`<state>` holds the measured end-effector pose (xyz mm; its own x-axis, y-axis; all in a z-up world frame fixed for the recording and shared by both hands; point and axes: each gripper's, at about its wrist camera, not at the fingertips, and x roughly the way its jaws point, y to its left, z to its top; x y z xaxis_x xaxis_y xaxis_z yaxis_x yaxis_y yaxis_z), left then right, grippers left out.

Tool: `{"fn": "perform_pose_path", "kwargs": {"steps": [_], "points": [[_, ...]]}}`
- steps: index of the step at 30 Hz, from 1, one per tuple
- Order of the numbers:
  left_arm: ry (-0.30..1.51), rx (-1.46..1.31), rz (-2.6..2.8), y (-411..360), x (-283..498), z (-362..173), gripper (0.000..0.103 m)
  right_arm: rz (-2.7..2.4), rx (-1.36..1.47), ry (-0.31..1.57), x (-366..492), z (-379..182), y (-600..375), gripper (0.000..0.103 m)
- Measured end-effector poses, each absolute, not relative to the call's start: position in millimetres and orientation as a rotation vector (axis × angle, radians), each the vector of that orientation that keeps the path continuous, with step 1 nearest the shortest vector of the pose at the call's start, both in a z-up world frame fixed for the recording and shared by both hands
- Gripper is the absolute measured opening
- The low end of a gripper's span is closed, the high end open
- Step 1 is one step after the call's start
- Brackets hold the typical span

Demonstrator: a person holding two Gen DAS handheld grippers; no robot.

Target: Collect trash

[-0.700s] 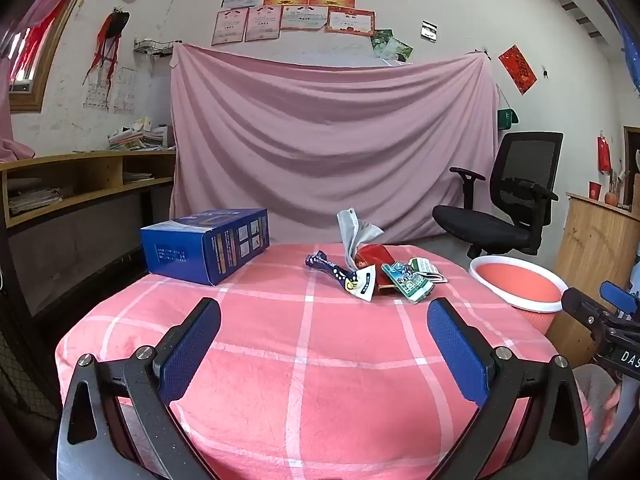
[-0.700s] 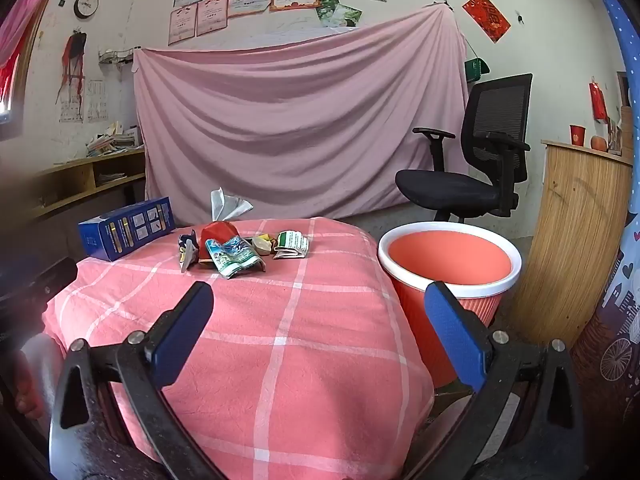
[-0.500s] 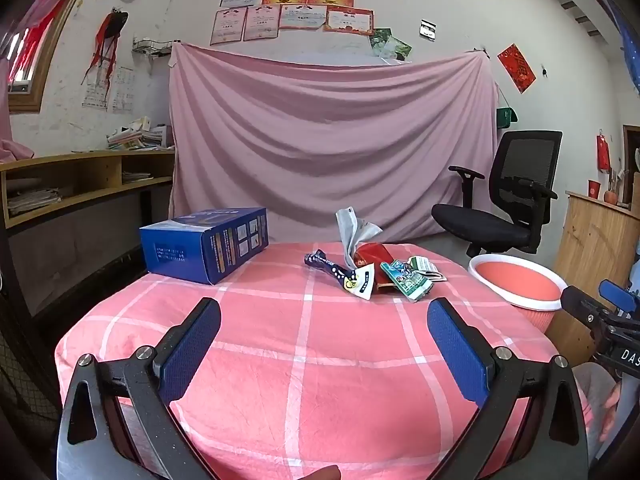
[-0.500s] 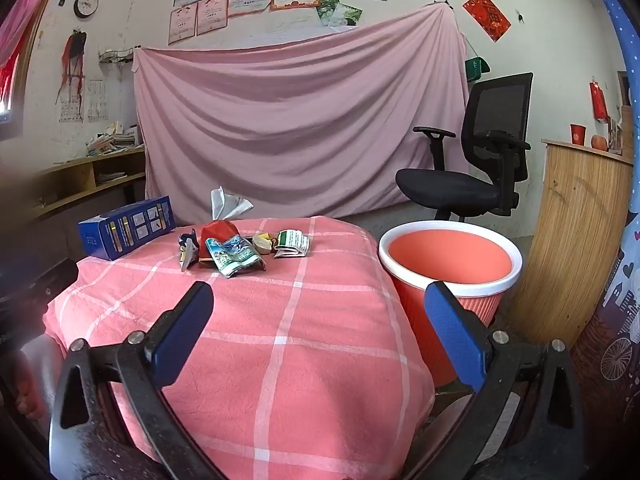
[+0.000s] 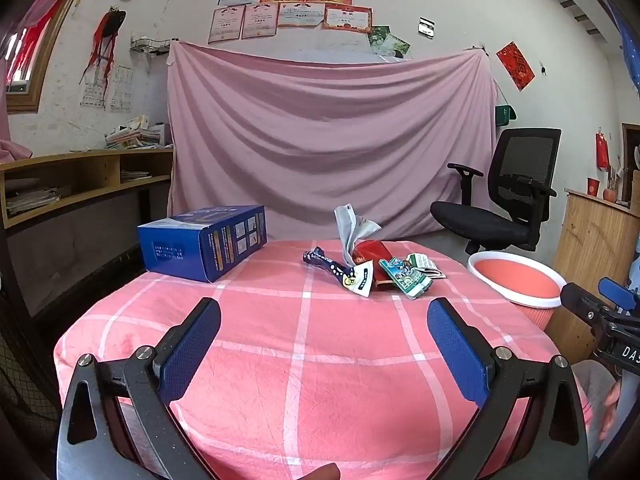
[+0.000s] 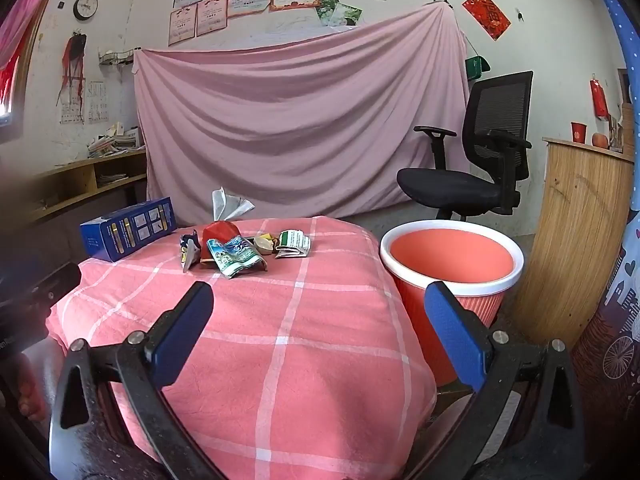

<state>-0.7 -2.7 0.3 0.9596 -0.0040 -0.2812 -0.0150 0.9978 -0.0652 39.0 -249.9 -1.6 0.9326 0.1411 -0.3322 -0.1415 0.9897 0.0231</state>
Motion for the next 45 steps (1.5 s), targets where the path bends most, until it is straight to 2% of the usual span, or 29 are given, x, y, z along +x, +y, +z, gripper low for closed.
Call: {"fn": "perform_pose_path", "kwargs": {"steps": [45], "points": [[0.286, -0.065, -0.005, -5.5, 3.2, -4.7, 0.101, 0.144, 0.003, 0.344, 39.8, -2.4, -249.5, 0.103]]}}
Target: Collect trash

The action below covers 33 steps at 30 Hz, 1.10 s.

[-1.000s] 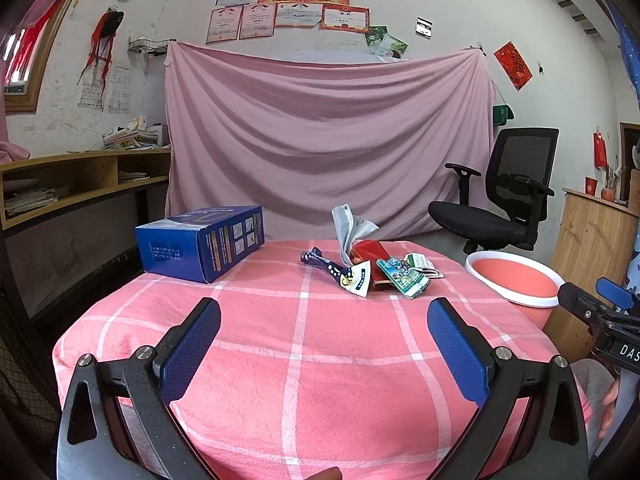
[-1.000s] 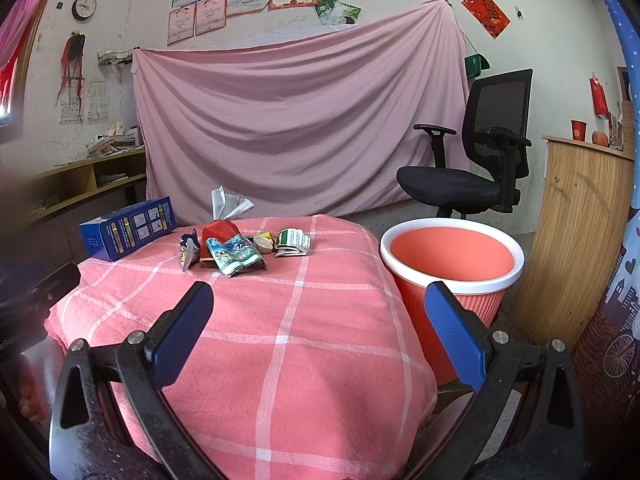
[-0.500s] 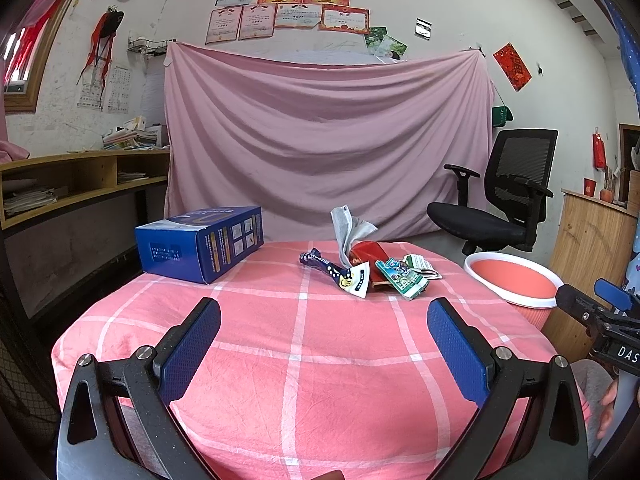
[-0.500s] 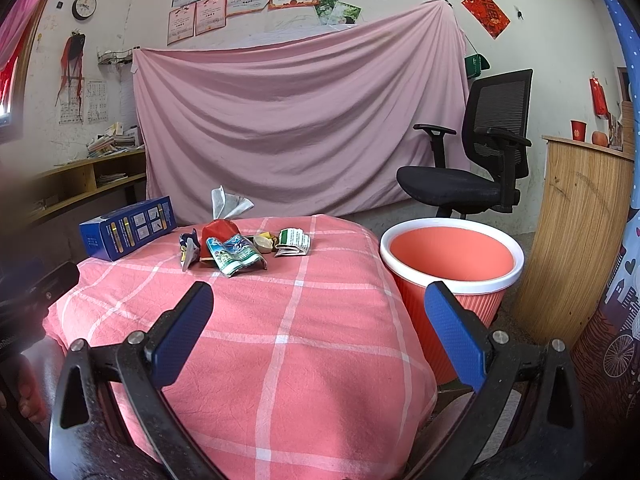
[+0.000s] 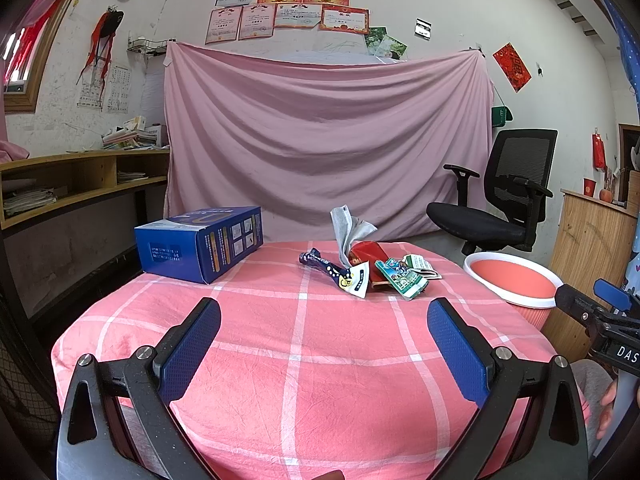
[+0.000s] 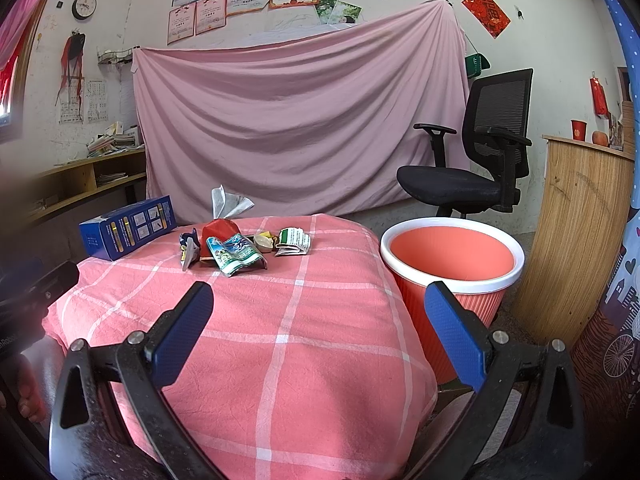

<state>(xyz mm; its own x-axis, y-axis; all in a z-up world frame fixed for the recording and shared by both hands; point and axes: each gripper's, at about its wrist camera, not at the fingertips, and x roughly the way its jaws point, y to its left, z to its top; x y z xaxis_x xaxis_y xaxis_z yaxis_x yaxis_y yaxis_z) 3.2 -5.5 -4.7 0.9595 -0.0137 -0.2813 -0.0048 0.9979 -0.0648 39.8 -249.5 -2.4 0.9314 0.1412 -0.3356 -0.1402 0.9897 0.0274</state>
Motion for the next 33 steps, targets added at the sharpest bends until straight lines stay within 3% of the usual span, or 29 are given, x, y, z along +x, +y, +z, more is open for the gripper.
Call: {"fn": "perform_pose_path", "kwargs": {"steps": [33], "points": [[0.284, -0.072, 0.000, -4.4, 5.0, -2.4, 0.101, 0.148, 0.011, 0.353, 42.5, -3.0, -249.7, 0.103]]}}
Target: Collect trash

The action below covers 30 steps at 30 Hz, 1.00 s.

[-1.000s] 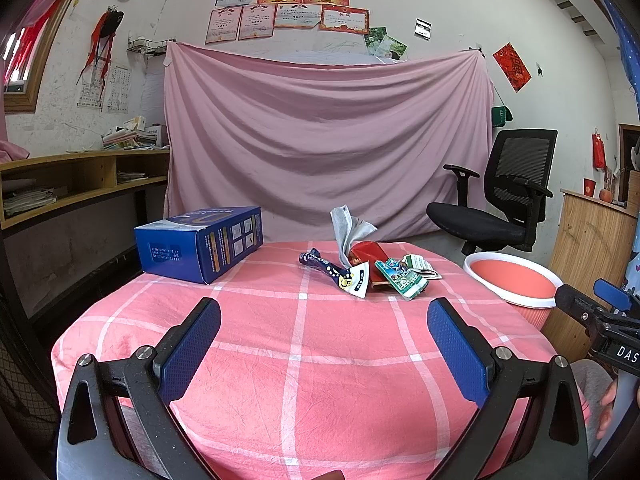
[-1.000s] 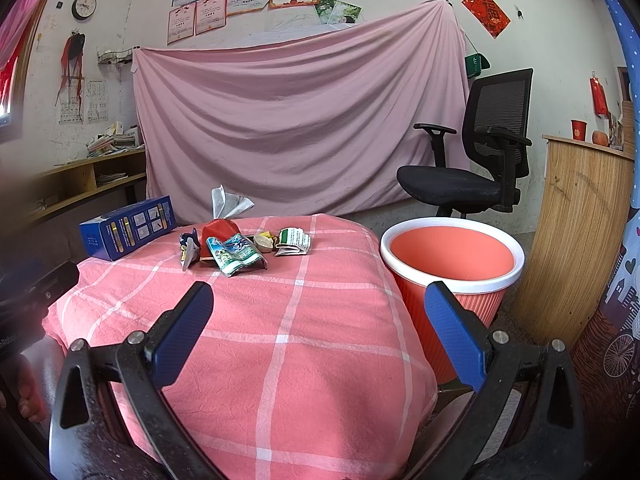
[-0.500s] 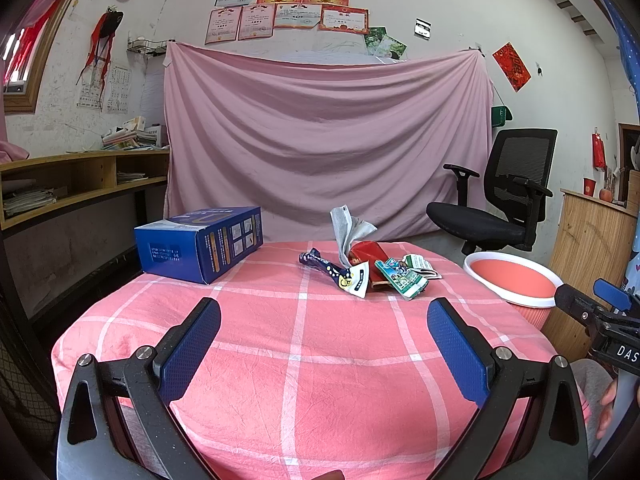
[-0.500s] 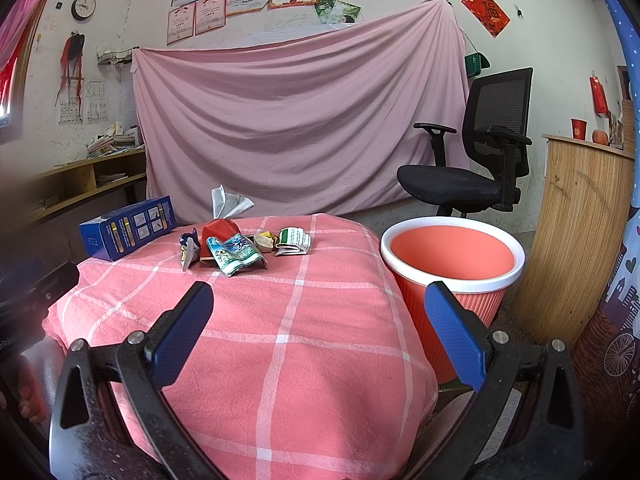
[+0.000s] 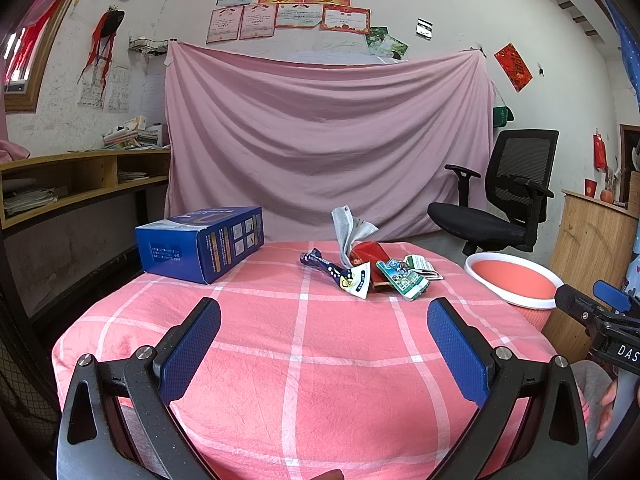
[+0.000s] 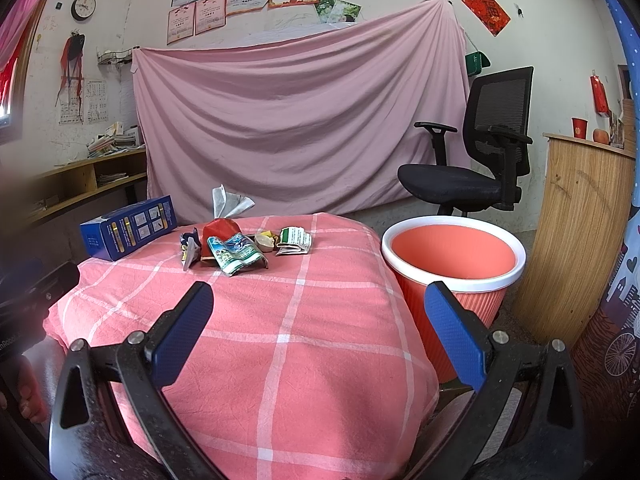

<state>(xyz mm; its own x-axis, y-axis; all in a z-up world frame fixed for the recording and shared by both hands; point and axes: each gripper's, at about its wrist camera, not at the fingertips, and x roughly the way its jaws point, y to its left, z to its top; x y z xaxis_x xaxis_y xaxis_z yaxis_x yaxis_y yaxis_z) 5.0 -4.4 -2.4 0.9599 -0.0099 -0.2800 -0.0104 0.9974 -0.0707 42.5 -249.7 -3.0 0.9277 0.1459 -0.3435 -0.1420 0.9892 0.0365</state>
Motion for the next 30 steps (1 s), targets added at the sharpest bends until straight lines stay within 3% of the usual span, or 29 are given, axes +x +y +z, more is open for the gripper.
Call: {"fn": "perform_pose_path", "kwargs": {"steps": [18, 30], "points": [[0.226, -0.082, 0.076, 9, 92, 30, 0.101, 0.224, -0.013, 0.217, 116, 40, -240, 0.103], [0.391, -0.135, 0.103, 25, 180, 19, 0.101, 0.252, -0.087, 0.323, 208, 34, -218, 0.103]]}}
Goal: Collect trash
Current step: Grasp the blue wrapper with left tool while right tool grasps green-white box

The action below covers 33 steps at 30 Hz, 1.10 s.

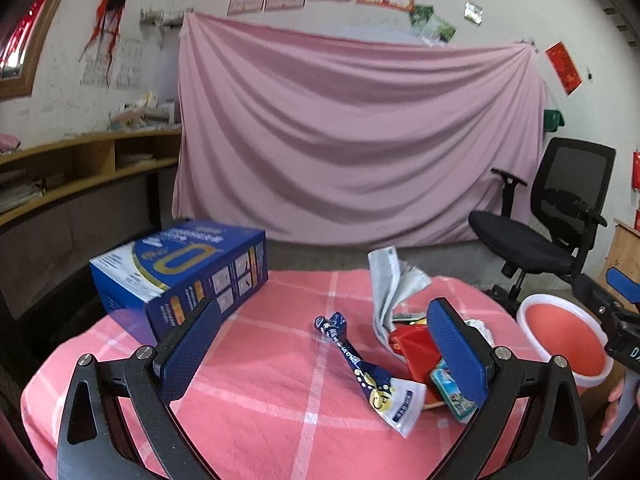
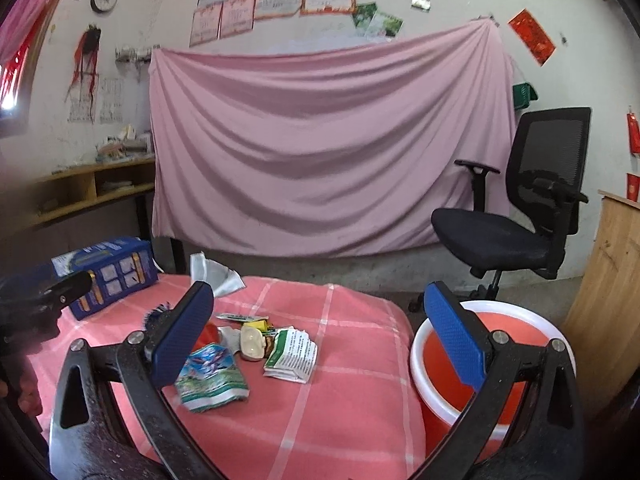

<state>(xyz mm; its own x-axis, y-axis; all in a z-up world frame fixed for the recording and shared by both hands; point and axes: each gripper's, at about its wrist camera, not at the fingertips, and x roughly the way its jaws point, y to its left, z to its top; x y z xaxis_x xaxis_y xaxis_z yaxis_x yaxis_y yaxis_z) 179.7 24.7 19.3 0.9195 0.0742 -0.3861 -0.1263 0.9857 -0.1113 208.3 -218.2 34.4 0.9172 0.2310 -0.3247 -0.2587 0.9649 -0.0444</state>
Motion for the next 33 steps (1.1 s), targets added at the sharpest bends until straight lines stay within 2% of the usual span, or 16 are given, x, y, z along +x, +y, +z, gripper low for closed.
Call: {"fn": "perform_pose_path", "kwargs": {"steps": [2, 5, 12, 15, 21, 23, 24, 26, 29, 33], "points": [[0.444, -0.139, 0.106, 28, 193, 15, 0.099, 0.259, -0.092, 0.375, 225, 28, -216, 0.103], [0.508, -0.149, 0.094, 31, 208, 7, 0.090, 0.270, -0.102, 0.467, 248, 16, -210, 0.103], [0.700, -0.181, 0.022, 32, 239, -19, 0.057, 0.339, -0.126, 0.717, 287, -25, -196, 0.103], [0.770, -0.218, -0.002, 34, 246, -27, 0.047, 0.361, -0.121, 0.795, 297, -39, -194, 0.102], [0.873, -0.332, -0.063, 41, 253, -35, 0.037, 0.401, -0.094, 0.906, 309, -55, -194, 0.097], [0.879, -0.357, -0.072, 44, 253, -34, 0.035, 0.415, -0.092, 0.930, 311, -59, -193, 0.092], [0.882, -0.362, -0.079, 46, 254, -30, 0.031, 0.424, -0.093, 0.941, 311, -61, -192, 0.090], [0.884, -0.377, -0.101, 47, 253, -24, 0.021, 0.426, -0.097, 0.953, 312, -63, -192, 0.082], [0.877, -0.375, -0.108, 50, 248, -20, 0.017, 0.426, -0.084, 0.956, 313, -63, -195, 0.070], [0.868, -0.378, -0.117, 50, 242, -16, 0.011, 0.433, -0.051, 0.960, 311, -62, -202, 0.067]]}}
